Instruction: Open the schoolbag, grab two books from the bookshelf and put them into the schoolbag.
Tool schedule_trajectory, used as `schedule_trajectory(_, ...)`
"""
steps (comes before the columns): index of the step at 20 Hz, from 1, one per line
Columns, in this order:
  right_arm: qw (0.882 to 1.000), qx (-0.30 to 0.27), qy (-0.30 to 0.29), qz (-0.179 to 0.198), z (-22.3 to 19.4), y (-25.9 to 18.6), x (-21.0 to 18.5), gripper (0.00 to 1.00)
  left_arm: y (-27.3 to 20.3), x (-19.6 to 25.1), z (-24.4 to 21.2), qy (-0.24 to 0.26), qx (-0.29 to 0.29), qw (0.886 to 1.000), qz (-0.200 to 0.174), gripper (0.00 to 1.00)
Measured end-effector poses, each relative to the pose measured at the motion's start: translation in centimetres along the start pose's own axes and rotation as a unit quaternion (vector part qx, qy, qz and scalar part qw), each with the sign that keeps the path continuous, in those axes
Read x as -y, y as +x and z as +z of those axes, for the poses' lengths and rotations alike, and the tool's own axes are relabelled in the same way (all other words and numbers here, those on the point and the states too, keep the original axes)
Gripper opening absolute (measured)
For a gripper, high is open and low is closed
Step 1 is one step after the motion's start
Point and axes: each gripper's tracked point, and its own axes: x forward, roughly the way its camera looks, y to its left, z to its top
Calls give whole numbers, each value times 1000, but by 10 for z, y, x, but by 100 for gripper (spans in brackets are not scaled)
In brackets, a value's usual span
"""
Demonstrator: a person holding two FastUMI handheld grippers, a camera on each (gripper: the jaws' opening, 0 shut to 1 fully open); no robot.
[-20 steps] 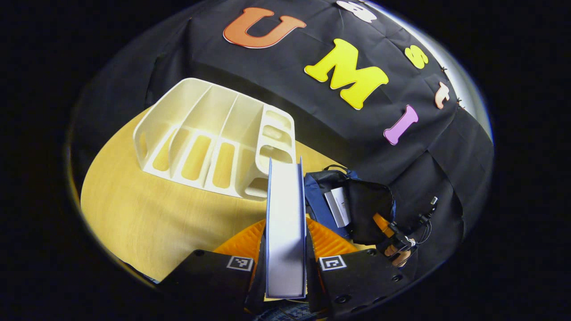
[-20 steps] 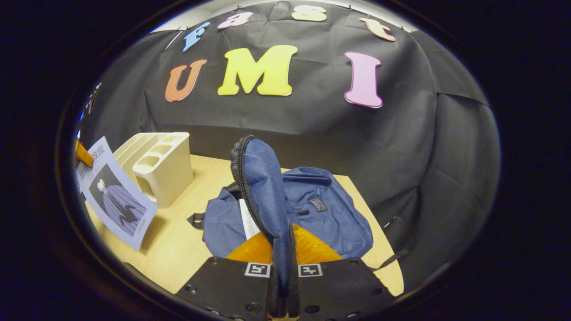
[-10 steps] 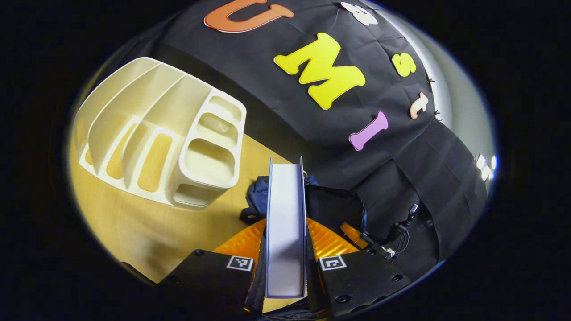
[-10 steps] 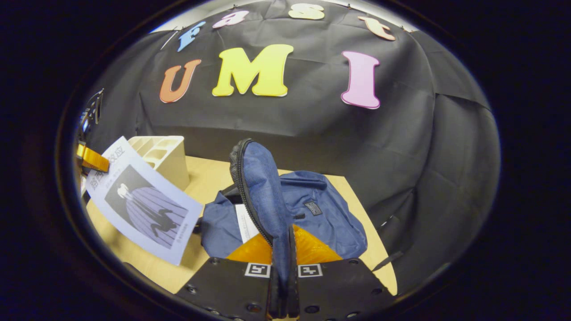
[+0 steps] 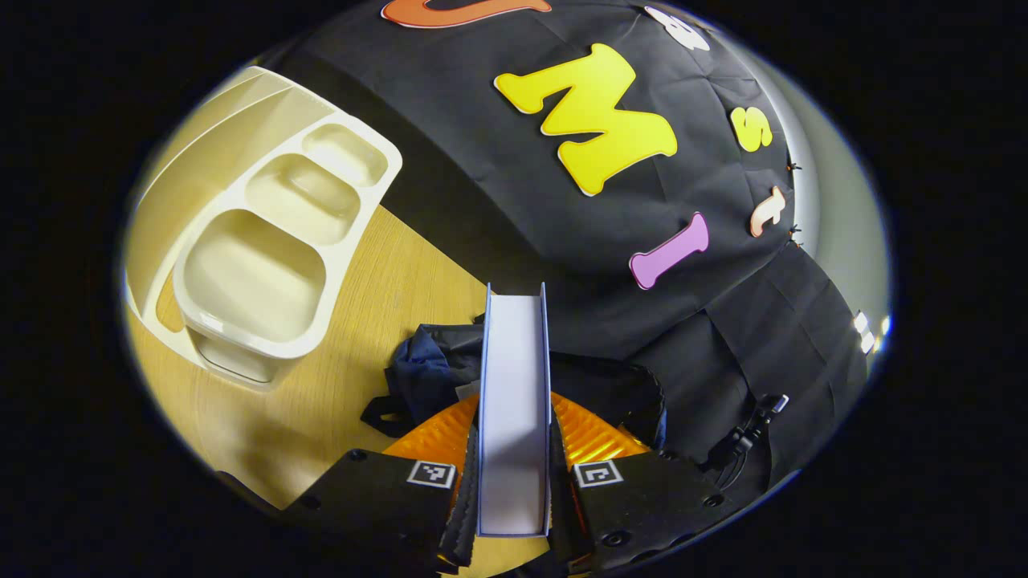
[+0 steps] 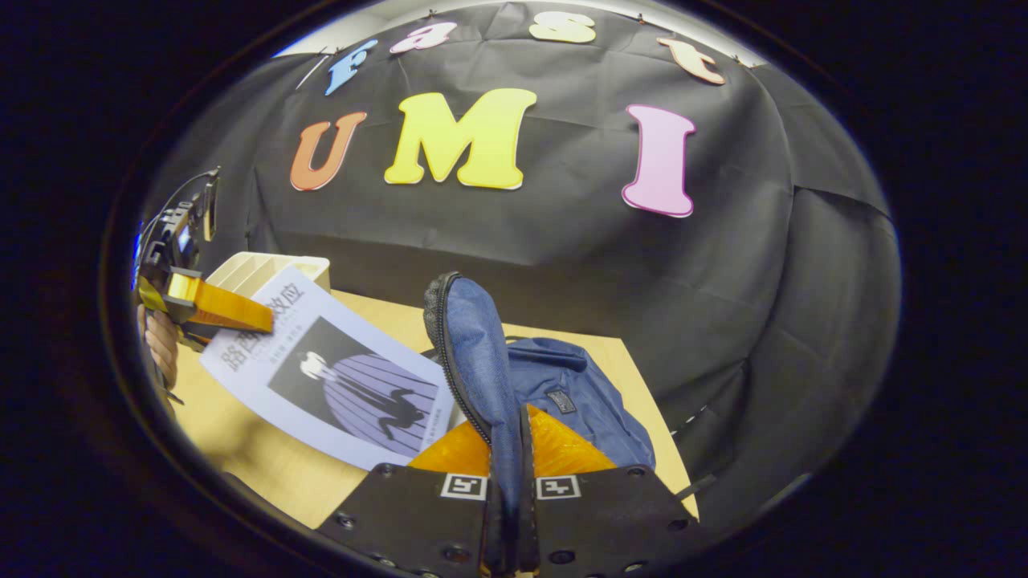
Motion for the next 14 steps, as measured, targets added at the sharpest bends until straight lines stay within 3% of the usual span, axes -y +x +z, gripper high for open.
schedule_trajectory(2,1000,4,5,7,2,1,-3,7,11,-1,-6,-29,-6,1000,-2,40)
schedule_trajectory(4,1000,6,11,12,2,3,-4,8,24,-21,-20,-24,-6,999,39,39)
schedule_trajectory(7,1000,8,19,20,1,4,-5,8,32,-24,-31,-41,10,998,45,40)
schedule_trajectory(14,999,30,17,23,10,-4,-6,7,50,-28,-36,64,118,984,118,41)
